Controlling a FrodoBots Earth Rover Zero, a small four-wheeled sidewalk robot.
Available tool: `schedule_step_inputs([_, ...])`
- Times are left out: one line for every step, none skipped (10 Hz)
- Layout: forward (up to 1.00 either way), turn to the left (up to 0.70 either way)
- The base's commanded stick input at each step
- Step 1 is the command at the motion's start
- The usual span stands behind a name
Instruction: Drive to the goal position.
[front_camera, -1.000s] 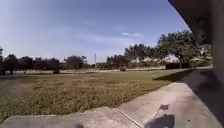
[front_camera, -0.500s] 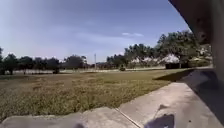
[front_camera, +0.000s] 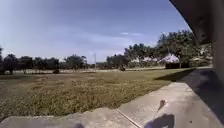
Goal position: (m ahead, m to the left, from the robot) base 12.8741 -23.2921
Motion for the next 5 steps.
schedule_step_inputs([0.08, -0.16])
schedule_step_inputs([0.88, -0.37])
schedule_step_inputs([1.00, -0.40])
schedule_step_inputs([1.00, -0.40])
schedule_step_inputs([1.00, -0.40])
